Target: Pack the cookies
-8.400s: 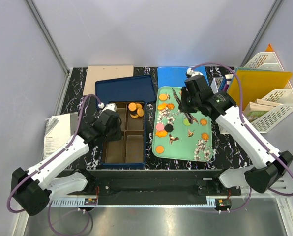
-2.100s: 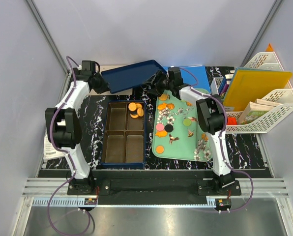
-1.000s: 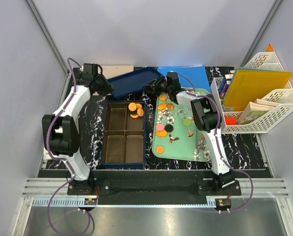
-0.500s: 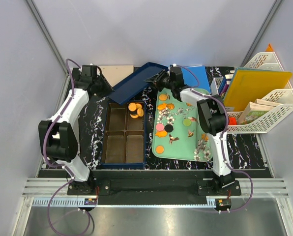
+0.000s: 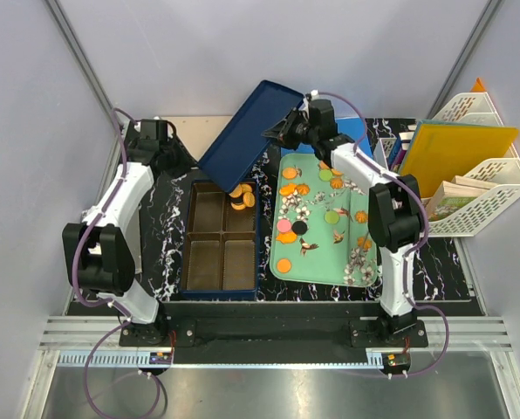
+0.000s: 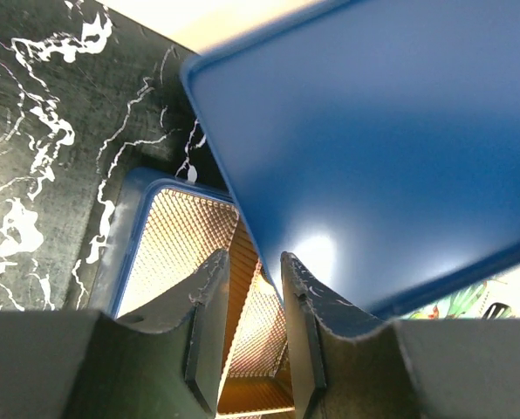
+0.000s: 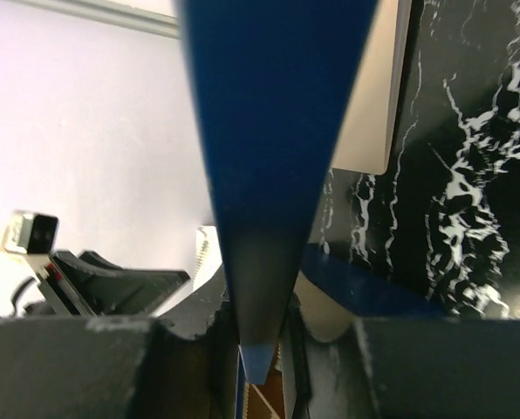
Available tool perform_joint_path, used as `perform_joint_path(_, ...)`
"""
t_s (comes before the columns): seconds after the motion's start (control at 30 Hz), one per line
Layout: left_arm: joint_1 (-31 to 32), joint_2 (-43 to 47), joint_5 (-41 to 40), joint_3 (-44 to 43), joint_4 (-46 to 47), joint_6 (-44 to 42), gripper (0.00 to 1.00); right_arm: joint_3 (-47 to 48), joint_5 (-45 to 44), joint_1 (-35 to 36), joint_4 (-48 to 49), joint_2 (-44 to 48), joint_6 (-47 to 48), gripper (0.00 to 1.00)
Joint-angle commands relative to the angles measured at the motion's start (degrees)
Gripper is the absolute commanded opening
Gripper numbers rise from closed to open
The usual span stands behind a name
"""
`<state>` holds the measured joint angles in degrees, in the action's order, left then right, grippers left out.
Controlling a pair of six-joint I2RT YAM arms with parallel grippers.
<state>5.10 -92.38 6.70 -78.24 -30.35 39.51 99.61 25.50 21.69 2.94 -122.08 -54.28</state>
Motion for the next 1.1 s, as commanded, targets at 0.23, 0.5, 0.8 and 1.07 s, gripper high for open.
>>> perform_joint_path(0.23, -1.41, 1.94, -1.16, -1.65, 0.99, 1.89, 0.34, 4.01, -3.26, -0.25, -11.46, 13.09, 18.41, 0.0)
perform_joint_path(0.5, -1.59, 0.09, 2.26, -3.32, 1.26, 3.12, 0.34, -3.45, -10.9, 1.86, -11.47, 21.71, 35.03, 0.0)
perform_joint_path(0.8, -1.68, -1.84, 11.39, -3.5, 5.29, 4.96, 0.39, -8.38, -11.96, 2.04, -11.2, 27.33, 36.35, 0.0)
perform_joint_path(1.07, -1.68, -1.84, 23.0, 1.85, 18.38, 12.69, 0.54, -14.87, -14.68, 3.44, -10.59, 37.08, 41.34, 0.0)
